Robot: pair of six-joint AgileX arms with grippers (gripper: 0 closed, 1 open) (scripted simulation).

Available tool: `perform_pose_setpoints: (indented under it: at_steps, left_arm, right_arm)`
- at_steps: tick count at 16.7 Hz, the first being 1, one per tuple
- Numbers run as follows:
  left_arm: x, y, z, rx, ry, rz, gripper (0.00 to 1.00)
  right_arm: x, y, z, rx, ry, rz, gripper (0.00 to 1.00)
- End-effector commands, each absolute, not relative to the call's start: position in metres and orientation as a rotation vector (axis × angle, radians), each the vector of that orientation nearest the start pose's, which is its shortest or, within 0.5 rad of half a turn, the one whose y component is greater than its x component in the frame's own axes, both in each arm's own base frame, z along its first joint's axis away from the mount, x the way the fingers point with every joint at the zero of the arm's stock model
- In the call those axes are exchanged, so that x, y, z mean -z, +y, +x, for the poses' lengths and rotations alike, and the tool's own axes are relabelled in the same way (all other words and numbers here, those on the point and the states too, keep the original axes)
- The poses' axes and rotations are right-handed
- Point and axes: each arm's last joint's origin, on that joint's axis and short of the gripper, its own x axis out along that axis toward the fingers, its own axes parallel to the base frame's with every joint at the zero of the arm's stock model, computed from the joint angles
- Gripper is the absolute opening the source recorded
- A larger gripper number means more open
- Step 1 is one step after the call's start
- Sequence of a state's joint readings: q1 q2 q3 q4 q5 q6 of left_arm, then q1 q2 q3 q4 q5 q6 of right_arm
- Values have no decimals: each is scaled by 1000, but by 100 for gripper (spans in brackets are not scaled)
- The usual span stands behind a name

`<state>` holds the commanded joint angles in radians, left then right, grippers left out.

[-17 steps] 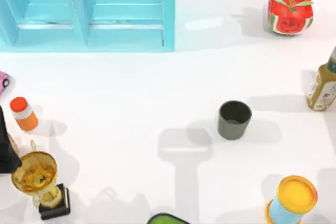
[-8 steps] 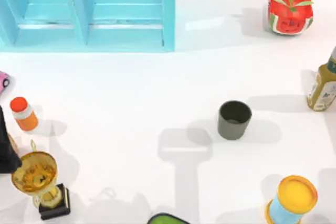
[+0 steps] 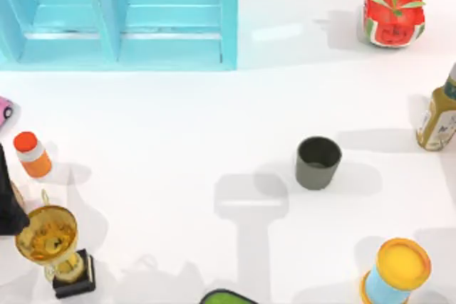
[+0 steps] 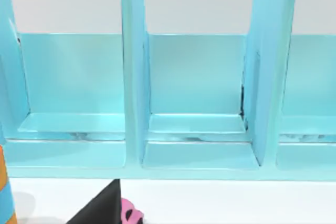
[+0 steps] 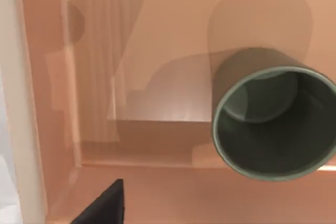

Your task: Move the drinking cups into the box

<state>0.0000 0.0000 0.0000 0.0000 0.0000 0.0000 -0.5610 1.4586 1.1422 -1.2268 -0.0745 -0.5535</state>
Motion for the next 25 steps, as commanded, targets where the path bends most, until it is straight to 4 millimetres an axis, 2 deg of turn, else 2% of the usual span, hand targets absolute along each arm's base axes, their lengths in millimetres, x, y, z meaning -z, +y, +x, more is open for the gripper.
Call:
perform_pose_setpoints:
  at_steps: [5, 7, 13, 15, 17, 19, 21, 23, 25]
  left_arm:
    - [-160, -1, 106, 0, 0, 0, 100]
    - [-160, -1, 106, 0, 0, 0, 100]
    - [-160, -1, 106, 0, 0, 0, 100]
    - [-160, -1, 106, 0, 0, 0, 100]
    - [-160, -1, 106, 0, 0, 0, 100]
    - [-160, -1, 106, 0, 0, 0, 100]
    - [-160, -1, 106, 0, 0, 0, 100]
    - [-160, -1, 106, 0, 0, 0, 100]
    - [-160, -1, 106, 0, 0, 0, 100]
  right_arm:
    - [-299, -129, 213, -29, 1506, 44, 100]
    - [-313, -128, 211, -26, 1507, 43, 100]
    - [-316, -126, 211, -28, 1507, 41, 100]
    - [-316, -123, 221, -32, 1511, 43, 100]
    - [-315, -112, 243, -37, 1520, 42, 100]
    - [-311, -88, 273, -41, 1531, 39, 100]
    - [-302, -47, 305, -44, 1551, 33, 100]
    - [-290, 12, 331, -48, 1578, 13, 100]
    - [-275, 72, 345, -37, 1597, -2, 100]
